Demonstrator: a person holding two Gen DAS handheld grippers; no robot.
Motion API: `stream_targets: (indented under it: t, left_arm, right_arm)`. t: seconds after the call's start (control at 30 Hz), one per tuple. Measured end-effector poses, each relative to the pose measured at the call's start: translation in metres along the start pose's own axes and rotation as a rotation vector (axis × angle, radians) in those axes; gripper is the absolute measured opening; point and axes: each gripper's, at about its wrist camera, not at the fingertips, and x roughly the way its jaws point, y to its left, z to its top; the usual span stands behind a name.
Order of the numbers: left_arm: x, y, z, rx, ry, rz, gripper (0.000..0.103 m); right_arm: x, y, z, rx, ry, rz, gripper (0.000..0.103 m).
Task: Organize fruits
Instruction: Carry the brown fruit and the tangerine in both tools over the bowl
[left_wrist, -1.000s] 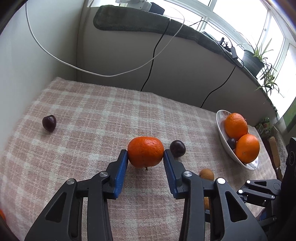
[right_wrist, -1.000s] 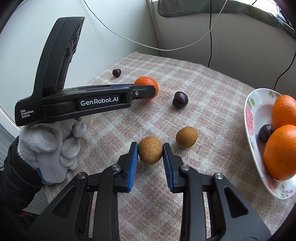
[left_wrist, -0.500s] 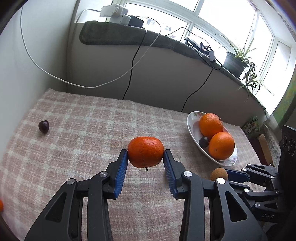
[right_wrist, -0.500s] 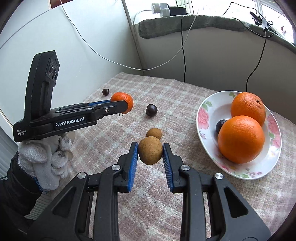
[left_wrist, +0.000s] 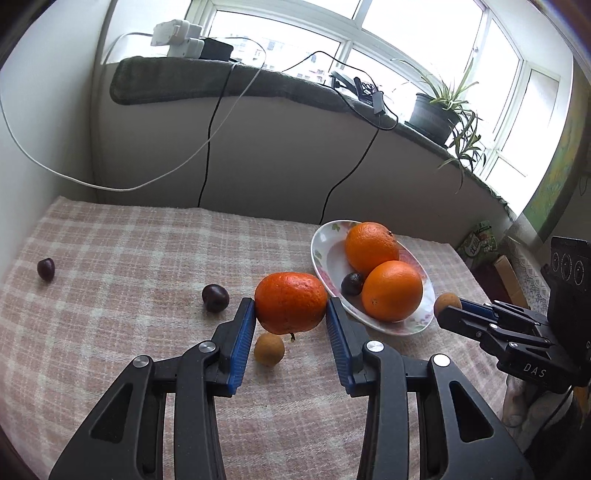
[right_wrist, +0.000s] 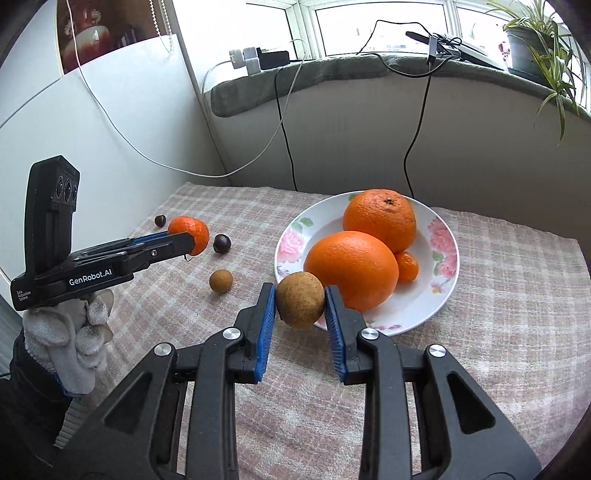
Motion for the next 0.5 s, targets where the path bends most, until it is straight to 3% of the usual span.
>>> stream_targets:
  t: [0.5]
  left_arm:
    - [0.026, -0.032, 0.011, 0.053, 0.017, -0.032, 0.038]
  right_arm:
    - [-0.005, -0.055, 0.003, 0.066, -0.029, -0.07, 0.028]
